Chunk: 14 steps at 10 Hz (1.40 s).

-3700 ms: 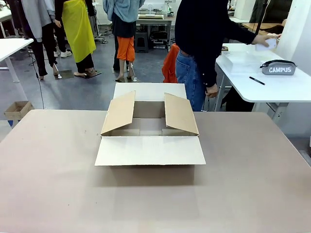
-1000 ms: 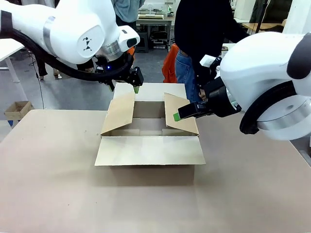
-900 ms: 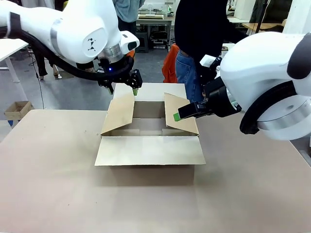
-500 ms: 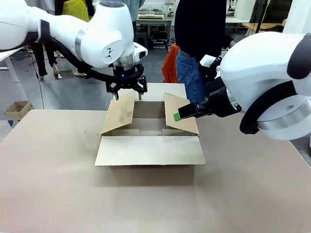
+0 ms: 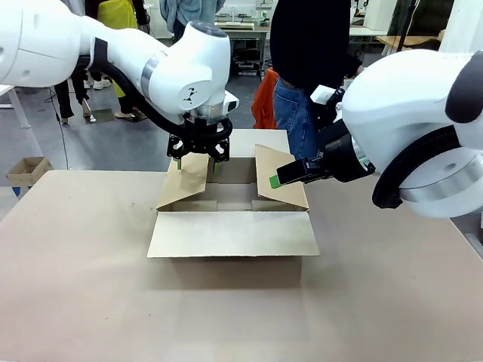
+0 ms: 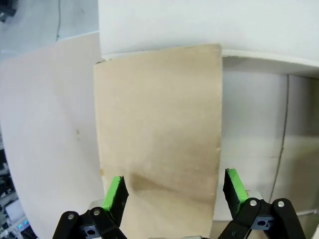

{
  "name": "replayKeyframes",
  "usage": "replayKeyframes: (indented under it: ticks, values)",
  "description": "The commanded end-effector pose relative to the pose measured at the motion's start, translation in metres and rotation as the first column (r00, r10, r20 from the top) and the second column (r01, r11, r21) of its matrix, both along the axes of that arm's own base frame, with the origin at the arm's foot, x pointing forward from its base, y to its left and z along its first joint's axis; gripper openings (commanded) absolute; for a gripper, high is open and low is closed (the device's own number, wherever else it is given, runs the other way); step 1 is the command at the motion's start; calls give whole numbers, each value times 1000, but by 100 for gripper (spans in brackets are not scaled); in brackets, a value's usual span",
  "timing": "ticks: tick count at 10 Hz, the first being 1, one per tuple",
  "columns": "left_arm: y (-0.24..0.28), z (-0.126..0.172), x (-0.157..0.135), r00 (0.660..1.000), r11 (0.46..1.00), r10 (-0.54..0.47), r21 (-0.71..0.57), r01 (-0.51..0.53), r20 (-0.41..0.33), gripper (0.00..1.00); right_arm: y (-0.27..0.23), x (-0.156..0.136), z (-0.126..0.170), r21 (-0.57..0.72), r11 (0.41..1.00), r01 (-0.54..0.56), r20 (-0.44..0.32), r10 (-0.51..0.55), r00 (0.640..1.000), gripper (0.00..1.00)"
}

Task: Pack the gift set into the box.
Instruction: Place both hands on the side flaps of the Package Box and spread them outward.

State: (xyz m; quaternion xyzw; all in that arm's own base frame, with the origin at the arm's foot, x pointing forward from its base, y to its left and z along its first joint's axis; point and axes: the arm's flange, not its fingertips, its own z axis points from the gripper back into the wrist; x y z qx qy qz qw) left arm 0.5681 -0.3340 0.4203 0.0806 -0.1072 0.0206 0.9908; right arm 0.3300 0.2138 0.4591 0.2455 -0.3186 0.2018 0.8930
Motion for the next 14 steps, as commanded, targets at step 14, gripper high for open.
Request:
replayKeyframes:
  ticks: [14]
  values:
    - [160,72,-40,986,994,47,-108,-30,158,100,-1,0,7,-3,1000,11,-23,-11,1000,100]
